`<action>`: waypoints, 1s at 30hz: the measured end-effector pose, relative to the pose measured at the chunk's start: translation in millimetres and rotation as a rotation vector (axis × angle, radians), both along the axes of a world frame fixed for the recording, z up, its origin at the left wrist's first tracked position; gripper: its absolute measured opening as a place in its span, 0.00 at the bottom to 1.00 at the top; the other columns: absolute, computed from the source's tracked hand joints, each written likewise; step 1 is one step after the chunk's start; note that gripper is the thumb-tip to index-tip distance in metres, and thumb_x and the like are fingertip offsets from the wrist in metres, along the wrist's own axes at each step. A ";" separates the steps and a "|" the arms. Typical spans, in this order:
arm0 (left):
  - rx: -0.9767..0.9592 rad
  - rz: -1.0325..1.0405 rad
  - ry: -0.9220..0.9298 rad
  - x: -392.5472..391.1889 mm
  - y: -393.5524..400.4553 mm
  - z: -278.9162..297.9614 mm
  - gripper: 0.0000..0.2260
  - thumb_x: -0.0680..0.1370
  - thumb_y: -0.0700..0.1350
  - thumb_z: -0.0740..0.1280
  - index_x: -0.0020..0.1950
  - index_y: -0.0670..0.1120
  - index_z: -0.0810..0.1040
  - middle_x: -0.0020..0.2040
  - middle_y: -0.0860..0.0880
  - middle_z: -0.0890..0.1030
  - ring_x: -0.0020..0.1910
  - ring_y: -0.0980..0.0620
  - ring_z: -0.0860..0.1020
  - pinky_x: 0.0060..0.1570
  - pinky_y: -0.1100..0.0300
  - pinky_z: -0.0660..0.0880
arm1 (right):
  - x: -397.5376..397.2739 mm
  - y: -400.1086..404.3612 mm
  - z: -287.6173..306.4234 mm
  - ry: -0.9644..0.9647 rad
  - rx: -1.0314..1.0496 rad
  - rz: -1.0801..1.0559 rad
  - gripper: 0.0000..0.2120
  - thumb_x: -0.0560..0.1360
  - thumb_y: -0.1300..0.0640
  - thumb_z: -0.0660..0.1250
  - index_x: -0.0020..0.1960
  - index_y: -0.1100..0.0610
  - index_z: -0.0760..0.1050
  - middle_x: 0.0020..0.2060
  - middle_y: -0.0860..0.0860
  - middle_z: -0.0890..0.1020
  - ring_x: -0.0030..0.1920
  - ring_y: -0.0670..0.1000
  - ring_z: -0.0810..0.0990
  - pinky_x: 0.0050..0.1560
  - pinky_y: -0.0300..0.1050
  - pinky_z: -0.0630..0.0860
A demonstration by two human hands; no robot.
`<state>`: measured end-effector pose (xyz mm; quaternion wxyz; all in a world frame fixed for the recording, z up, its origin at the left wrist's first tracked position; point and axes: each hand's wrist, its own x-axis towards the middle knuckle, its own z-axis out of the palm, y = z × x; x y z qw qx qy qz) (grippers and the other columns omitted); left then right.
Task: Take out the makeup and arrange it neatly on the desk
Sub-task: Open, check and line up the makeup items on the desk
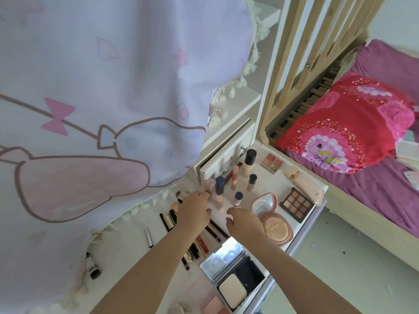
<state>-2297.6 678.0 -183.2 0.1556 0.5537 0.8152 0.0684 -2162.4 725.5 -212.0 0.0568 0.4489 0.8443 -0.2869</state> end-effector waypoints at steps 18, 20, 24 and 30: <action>-0.173 0.933 -0.021 -91.8 -203.7 -37.9 0.22 0.78 0.53 0.60 0.64 0.40 0.63 0.63 0.43 0.66 0.63 0.47 0.68 0.52 0.57 0.73 | -139.1 -98.8 3.2 -0.085 0.224 0.883 0.17 0.78 0.57 0.53 0.64 0.59 0.67 0.63 0.55 0.71 0.65 0.54 0.66 0.66 0.45 0.63; -0.147 1.018 -0.053 -98.8 -204.7 -42.5 0.25 0.77 0.53 0.61 0.66 0.38 0.60 0.65 0.42 0.65 0.65 0.45 0.66 0.56 0.57 0.71 | -155.8 -108.4 -1.5 -0.097 0.228 0.943 0.19 0.78 0.56 0.53 0.68 0.59 0.63 0.69 0.56 0.64 0.70 0.55 0.60 0.71 0.46 0.56; -0.071 1.197 -0.203 -116.2 -208.0 -46.3 0.23 0.78 0.48 0.62 0.66 0.37 0.61 0.65 0.40 0.67 0.65 0.42 0.68 0.56 0.51 0.71 | -176.5 -119.8 -8.8 -0.148 0.189 1.010 0.22 0.78 0.58 0.54 0.72 0.60 0.57 0.73 0.56 0.55 0.74 0.55 0.51 0.73 0.47 0.46; -0.134 1.042 -0.127 -123.0 -223.2 -47.5 0.14 0.80 0.48 0.57 0.62 0.42 0.70 0.65 0.43 0.66 0.63 0.44 0.68 0.49 0.52 0.73 | -182.3 -119.5 -20.0 -0.191 0.131 0.971 0.23 0.78 0.60 0.53 0.73 0.57 0.56 0.75 0.54 0.52 0.74 0.53 0.50 0.73 0.45 0.49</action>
